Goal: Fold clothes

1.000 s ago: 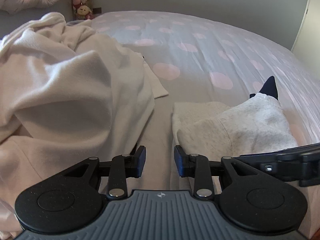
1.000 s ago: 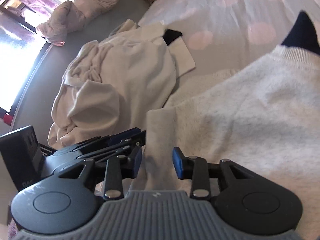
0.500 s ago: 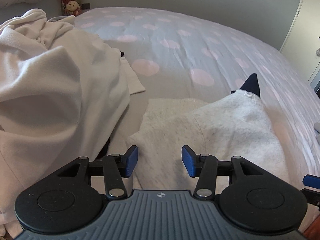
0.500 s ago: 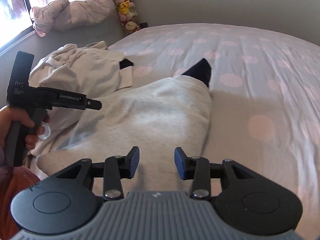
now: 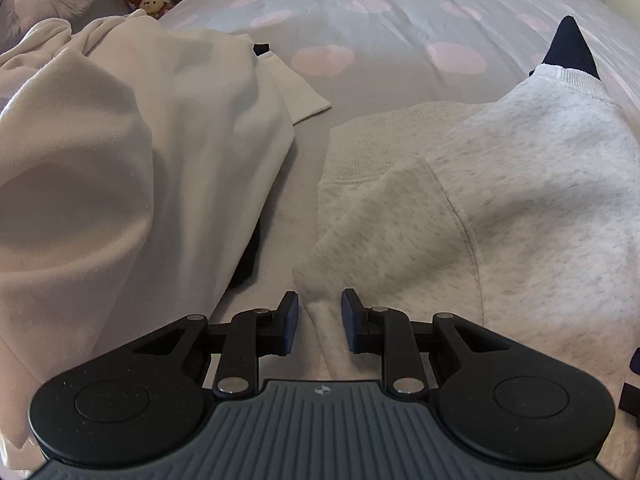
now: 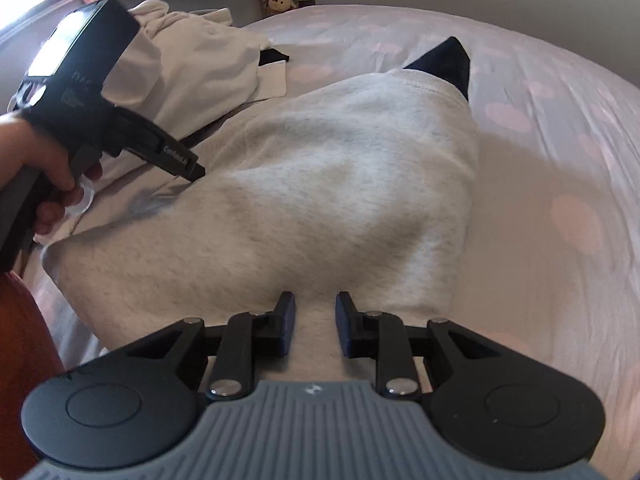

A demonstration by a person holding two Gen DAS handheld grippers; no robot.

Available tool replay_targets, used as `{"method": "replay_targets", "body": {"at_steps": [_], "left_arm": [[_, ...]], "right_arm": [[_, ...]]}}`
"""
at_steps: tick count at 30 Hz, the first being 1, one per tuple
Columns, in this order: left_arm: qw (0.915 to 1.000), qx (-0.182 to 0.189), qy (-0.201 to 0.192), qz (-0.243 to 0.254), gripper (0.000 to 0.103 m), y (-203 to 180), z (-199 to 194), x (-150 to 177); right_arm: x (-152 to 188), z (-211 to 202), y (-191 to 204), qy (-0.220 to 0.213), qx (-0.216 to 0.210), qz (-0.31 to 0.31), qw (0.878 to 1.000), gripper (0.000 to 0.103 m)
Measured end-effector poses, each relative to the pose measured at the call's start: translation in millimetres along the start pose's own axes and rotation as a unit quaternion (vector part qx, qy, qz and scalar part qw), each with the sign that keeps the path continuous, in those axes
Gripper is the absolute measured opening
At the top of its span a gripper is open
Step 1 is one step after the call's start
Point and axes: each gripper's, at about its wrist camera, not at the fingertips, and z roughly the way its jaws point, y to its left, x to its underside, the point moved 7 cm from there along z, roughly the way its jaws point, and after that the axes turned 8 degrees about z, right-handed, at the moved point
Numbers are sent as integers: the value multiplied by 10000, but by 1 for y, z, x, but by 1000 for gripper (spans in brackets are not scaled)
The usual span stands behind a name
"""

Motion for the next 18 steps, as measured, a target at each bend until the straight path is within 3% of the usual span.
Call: {"method": "replay_targets", "body": {"at_steps": [5,13,18], "left_arm": [[9999,-123,-98,59,22,0,-7,1],[9967,-460,-657,-113,22,7,-39,-9],[9976,-590,-314,166,22,3,-15,-11]], "right_arm": [[-11,-14,-16,17,-359,211,9991,26],[-69,-8,-47,-429,-63,-5,9991,26],[-105,-4,-67,-708,122,-141,9973,24]]}}
